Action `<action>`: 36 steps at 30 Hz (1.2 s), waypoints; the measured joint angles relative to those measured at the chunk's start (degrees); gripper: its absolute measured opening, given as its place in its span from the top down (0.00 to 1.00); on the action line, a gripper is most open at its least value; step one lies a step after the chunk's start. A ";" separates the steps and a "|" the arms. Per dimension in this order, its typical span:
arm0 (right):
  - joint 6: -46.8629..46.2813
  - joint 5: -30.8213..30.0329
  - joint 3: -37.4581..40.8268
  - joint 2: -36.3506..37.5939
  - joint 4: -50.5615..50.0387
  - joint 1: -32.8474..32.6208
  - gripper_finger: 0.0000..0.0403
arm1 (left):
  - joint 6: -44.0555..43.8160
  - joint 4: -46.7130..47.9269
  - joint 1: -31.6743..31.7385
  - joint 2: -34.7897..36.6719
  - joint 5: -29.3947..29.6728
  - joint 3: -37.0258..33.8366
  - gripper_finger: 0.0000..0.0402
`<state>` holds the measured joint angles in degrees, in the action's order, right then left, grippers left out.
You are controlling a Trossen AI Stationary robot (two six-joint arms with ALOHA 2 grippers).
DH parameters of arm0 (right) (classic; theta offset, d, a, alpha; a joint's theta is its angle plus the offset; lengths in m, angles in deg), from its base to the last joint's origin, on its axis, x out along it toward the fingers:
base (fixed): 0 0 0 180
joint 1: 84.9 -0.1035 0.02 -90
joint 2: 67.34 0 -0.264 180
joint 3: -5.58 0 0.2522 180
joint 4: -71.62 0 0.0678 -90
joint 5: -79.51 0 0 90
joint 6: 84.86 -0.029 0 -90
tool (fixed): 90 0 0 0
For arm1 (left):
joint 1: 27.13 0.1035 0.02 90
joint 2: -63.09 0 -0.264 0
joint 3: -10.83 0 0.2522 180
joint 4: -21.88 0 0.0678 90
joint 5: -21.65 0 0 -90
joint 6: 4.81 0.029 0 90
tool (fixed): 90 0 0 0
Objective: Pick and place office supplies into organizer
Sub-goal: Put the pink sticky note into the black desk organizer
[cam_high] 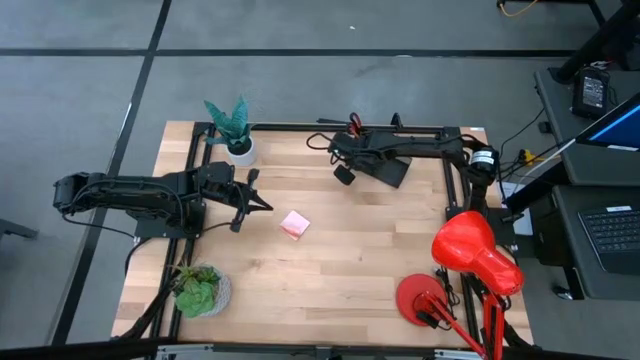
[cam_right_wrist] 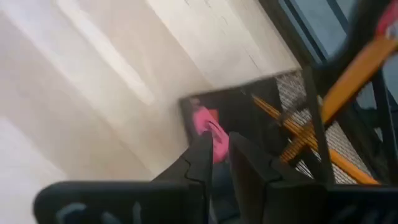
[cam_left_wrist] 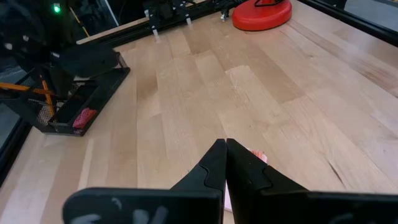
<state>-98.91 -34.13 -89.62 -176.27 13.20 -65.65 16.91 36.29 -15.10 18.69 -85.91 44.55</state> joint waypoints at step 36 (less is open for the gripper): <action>-1.52 -8.50 -8.70 0.04 12.60 -32.75 0.86 | -14.14 2.58 -12.49 -6.87 12.62 0.07 1.00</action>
<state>-100.42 -42.63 -98.32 -176.22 25.80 -98.39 2.77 38.87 -27.59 11.82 -73.29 44.62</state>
